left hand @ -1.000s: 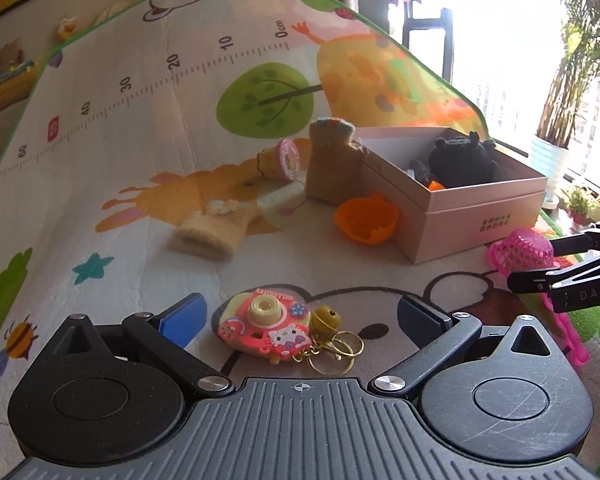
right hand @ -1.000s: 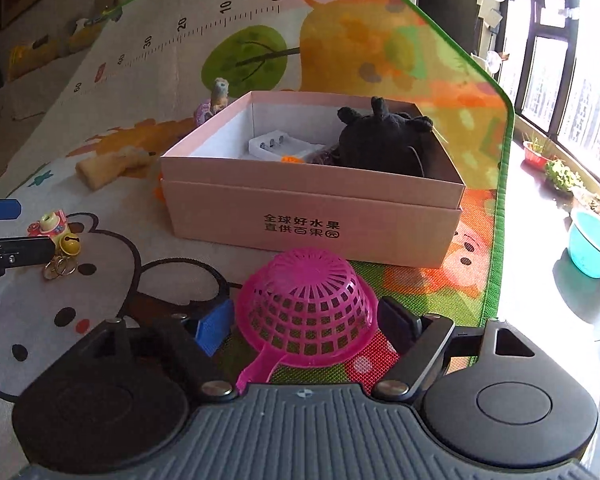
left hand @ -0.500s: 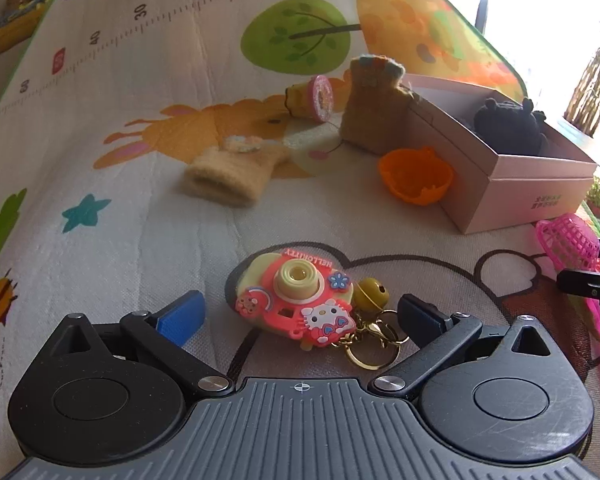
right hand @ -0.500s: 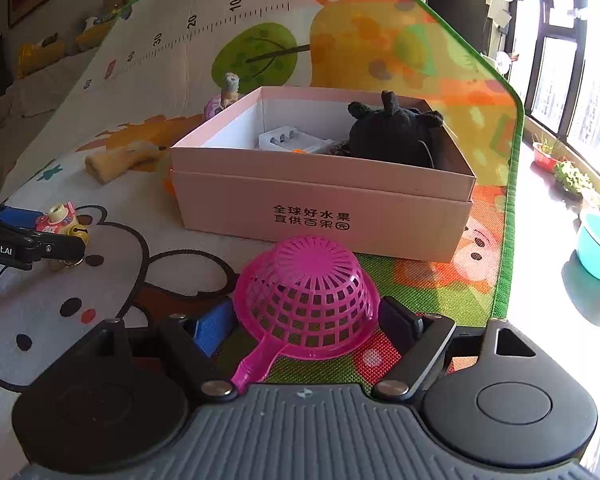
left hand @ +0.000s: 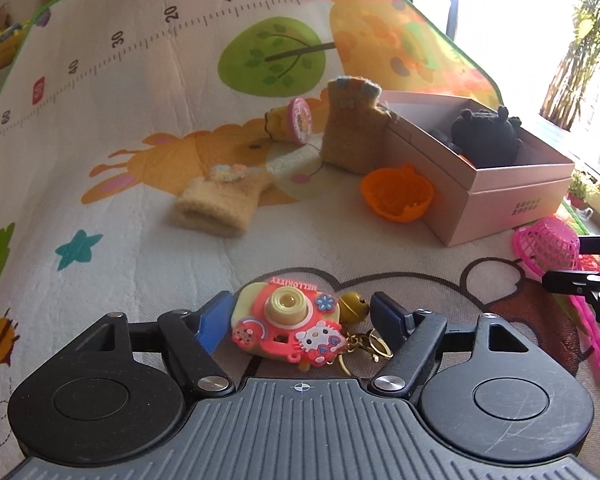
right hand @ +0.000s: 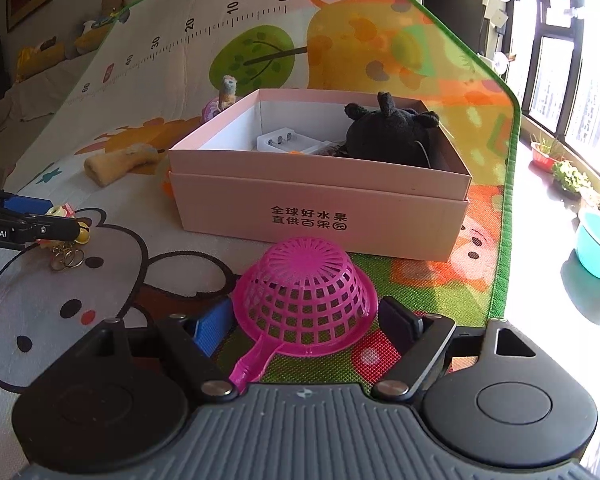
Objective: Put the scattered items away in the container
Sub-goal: 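Close the left gripper on the pink Hello Kitty toy while the right holds the net, then carry the net and Hello Kitty toy into the pink box and open both grippers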
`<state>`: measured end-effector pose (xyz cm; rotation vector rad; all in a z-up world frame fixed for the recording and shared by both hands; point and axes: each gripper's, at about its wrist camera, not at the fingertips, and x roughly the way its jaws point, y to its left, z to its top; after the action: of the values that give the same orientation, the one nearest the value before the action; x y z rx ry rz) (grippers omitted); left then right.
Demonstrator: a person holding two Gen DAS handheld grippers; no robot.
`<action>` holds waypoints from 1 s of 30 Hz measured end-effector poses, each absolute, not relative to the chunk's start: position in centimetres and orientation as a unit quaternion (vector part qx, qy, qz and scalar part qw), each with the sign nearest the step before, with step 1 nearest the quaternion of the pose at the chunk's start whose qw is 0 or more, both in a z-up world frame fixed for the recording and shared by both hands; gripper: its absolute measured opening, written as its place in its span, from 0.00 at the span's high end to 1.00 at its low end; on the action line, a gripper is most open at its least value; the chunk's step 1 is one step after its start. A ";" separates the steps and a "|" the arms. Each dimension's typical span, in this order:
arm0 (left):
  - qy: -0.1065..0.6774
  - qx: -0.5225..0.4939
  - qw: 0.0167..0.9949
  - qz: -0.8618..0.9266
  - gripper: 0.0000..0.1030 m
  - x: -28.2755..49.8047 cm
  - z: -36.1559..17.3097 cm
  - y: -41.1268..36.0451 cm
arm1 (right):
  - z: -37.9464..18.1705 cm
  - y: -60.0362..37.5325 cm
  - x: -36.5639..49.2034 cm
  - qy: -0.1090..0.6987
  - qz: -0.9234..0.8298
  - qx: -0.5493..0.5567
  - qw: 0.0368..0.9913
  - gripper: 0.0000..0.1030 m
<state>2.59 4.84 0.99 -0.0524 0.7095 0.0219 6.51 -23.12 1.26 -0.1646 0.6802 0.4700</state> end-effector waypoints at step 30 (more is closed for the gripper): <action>0.346 0.021 0.938 0.009 0.29 2.7 0.0 4.2 | 1.2 -22.9 6.6 0.335 0.235 -0.084 0.909 0.22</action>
<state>2.65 4.20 0.03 0.0424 0.7060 0.0186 6.56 -22.90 1.19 -0.1739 0.6913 0.4839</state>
